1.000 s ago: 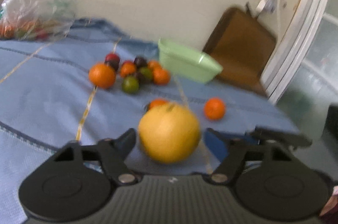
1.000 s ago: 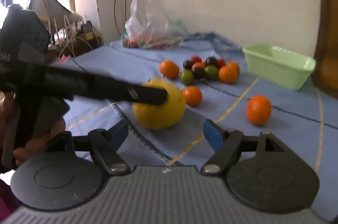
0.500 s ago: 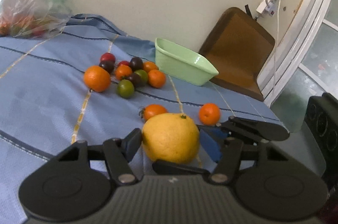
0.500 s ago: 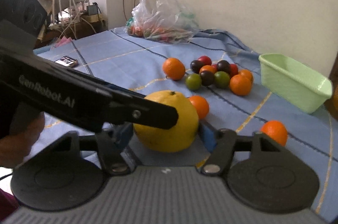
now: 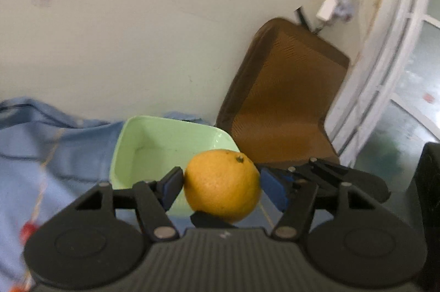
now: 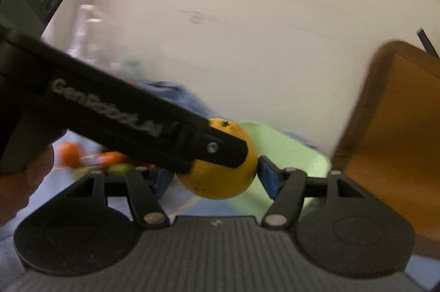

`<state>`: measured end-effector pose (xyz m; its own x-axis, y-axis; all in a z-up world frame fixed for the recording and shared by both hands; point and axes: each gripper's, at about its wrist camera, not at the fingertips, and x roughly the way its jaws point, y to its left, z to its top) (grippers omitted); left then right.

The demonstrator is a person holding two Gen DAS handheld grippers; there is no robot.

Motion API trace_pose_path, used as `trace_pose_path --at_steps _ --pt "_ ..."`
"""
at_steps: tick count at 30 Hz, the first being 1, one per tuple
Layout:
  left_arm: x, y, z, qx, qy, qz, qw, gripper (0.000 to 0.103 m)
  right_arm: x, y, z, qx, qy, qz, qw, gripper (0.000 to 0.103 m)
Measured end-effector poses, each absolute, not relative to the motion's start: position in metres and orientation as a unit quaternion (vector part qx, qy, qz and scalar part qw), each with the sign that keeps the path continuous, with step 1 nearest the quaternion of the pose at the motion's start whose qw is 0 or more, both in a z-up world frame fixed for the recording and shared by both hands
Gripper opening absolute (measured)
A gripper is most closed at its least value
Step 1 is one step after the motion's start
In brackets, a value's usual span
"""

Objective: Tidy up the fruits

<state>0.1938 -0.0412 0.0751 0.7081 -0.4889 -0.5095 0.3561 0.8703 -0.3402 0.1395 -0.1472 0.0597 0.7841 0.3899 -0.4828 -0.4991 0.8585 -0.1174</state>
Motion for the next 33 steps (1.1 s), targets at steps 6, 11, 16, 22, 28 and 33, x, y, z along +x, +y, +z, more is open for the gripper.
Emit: trace_pose_path --at_steps 6,11,16,22,28,33 --pt "0.246 -0.062 0.048 -0.110 0.340 -0.217 0.908 0.065 0.200 -0.169 0.037 -0.070 0.272 0.212 0.936 0.068" --pt "0.251 -0.065 0.030 -0.112 0.357 -0.210 0.903 0.074 0.207 -0.170 0.029 -0.075 0.261 0.208 0.940 0.071" --pt "0.223 -0.039 0.051 -0.132 0.330 -0.209 0.911 0.074 0.182 -0.178 0.044 -0.045 0.245 0.198 0.948 0.070" --pt "0.115 0.012 0.073 -0.117 0.258 -0.190 0.940 0.081 0.113 -0.200 0.053 0.033 0.230 0.213 0.949 0.070" --pt "0.021 0.031 0.043 -0.083 0.258 -0.138 0.953 0.084 0.029 -0.187 0.034 0.048 0.229 0.209 0.950 0.070" --pt "-0.012 0.026 0.020 -0.035 0.263 -0.097 0.959 0.084 0.007 -0.172 0.018 0.070 0.249 0.196 0.946 0.070"
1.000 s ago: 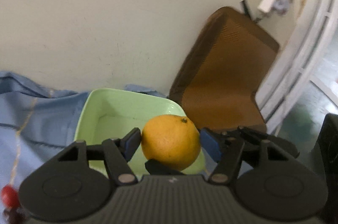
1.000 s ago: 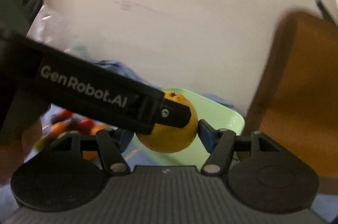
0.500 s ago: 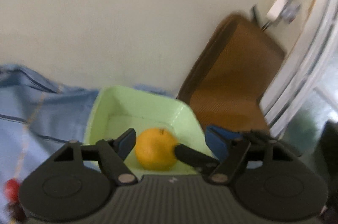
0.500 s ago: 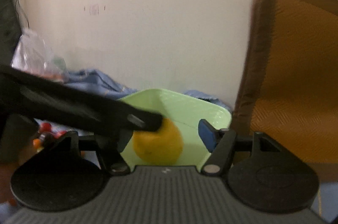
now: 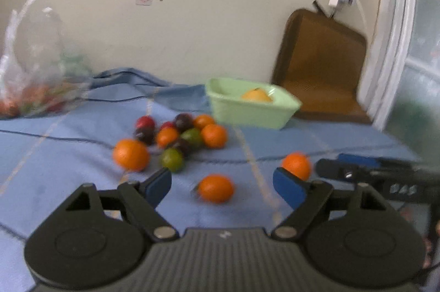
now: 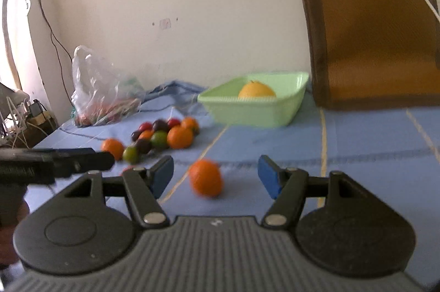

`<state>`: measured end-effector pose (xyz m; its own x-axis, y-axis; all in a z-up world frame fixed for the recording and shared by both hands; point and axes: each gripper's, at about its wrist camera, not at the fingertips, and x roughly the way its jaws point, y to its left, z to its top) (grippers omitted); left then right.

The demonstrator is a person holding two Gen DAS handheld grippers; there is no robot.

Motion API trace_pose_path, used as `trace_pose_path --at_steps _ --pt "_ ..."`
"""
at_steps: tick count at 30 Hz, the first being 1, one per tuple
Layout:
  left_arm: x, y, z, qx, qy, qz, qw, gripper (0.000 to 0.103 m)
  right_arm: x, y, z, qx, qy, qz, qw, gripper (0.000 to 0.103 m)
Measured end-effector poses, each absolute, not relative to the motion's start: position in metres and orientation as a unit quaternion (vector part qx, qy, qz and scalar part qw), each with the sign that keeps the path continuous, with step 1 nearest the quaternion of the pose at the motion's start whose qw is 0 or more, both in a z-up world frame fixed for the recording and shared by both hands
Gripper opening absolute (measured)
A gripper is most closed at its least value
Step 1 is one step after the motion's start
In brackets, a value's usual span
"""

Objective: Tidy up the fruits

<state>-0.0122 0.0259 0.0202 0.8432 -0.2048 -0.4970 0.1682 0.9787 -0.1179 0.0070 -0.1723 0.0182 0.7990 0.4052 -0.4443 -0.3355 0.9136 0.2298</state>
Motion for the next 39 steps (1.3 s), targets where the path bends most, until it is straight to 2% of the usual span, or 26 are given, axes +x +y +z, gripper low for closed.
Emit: trace_pose_path --at_steps 3,5,7,15,39 --pt "-0.013 0.026 0.007 -0.016 0.287 -0.063 0.956 0.084 -0.001 -0.161 0.011 0.057 0.264 0.190 0.944 0.068" --pt "-0.013 0.030 0.000 -0.023 0.310 -0.057 0.949 0.077 -0.010 -0.158 0.013 0.051 0.251 0.191 0.948 0.067" --pt "-0.015 0.033 0.001 -0.026 0.299 -0.056 0.952 0.082 -0.015 -0.155 0.012 0.050 0.248 0.189 0.949 0.068" --pt "-0.016 0.025 -0.001 -0.006 0.305 -0.056 0.951 0.081 -0.011 -0.157 0.007 0.064 0.269 0.171 0.946 0.067" --pt "-0.014 0.026 -0.004 0.003 0.320 -0.049 0.946 0.085 -0.014 -0.163 0.007 0.075 0.263 0.163 0.948 0.069"
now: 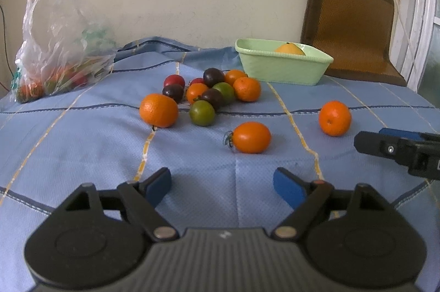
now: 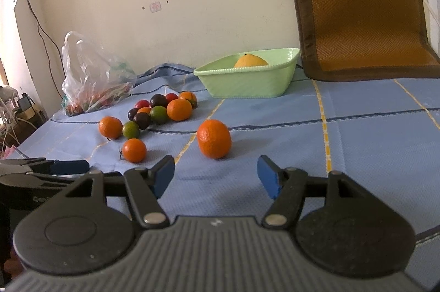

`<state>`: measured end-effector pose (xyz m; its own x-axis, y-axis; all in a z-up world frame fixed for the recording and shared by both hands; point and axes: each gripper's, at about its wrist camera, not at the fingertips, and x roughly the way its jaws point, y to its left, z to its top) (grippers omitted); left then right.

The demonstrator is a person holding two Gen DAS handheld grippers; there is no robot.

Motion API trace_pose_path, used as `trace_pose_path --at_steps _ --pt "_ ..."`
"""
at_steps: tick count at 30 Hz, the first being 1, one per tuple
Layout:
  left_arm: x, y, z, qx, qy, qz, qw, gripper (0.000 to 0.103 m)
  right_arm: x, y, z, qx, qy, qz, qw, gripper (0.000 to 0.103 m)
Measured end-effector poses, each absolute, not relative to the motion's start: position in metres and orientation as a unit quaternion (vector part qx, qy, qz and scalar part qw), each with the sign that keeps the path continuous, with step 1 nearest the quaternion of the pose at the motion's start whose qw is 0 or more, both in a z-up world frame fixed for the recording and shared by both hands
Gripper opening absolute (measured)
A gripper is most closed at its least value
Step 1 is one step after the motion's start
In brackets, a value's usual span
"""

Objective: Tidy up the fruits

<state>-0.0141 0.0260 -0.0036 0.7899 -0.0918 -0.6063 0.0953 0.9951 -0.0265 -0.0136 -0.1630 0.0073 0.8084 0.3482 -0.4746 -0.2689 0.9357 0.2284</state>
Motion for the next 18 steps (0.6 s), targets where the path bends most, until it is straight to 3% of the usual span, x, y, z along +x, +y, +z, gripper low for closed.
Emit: trace_pose_path --at_steps 12,18 --pt "-0.009 0.019 -0.005 0.025 0.331 -0.048 0.942 0.090 -0.016 -0.165 0.008 0.087 0.257 0.170 0.947 0.070" --pt "0.006 0.016 -0.006 0.028 0.346 -0.043 0.937 0.103 -0.016 -0.166 0.008 0.090 0.256 0.171 0.947 0.070"
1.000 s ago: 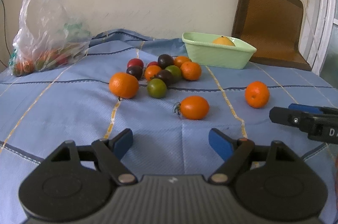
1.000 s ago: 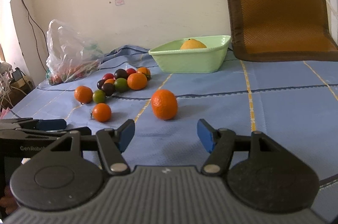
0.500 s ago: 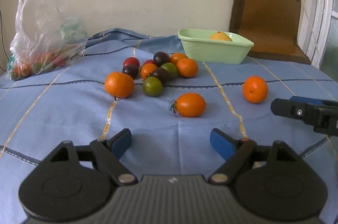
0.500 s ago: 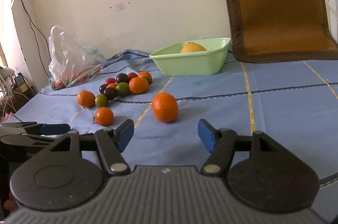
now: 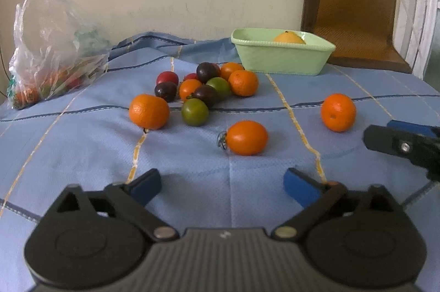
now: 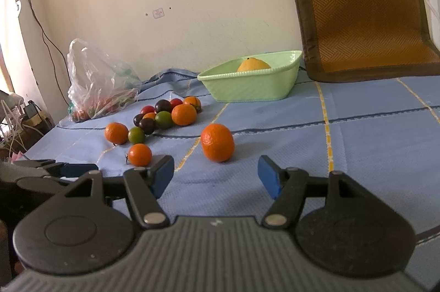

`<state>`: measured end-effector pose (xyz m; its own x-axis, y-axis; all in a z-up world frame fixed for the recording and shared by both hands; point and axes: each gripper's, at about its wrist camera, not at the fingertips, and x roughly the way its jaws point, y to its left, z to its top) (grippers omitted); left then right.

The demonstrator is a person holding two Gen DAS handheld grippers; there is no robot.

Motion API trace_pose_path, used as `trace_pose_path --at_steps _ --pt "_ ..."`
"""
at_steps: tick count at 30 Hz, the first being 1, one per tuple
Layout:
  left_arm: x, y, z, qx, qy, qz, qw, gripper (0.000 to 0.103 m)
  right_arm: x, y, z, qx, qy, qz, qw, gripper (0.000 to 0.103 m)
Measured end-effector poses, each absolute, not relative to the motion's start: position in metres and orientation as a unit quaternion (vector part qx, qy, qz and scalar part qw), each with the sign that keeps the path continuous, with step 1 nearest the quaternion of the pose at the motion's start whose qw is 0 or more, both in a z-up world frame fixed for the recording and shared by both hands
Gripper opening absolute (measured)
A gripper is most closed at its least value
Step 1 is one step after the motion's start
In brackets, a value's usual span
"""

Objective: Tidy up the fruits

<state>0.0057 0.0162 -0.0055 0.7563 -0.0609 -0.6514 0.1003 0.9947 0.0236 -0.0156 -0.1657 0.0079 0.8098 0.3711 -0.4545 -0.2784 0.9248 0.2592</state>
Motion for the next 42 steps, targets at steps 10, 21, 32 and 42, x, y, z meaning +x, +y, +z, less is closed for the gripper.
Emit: trace_pose_path --at_steps 10,21,32,42 --pt "0.013 0.019 -0.009 0.028 0.331 -0.060 0.941 0.103 -0.014 -0.166 0.008 0.093 0.259 0.175 0.945 0.073" --pt "0.014 0.021 -0.009 0.029 0.331 -0.063 0.941 0.103 -0.009 -0.167 0.006 0.094 0.276 0.175 0.940 0.074" --pt "0.014 0.021 -0.009 0.029 0.330 -0.063 0.941 0.103 -0.005 -0.169 0.004 0.098 0.285 0.173 0.938 0.076" --pt "0.014 0.021 -0.009 0.029 0.331 -0.063 0.941 0.103 0.000 -0.173 0.002 0.114 0.291 0.168 0.935 0.079"
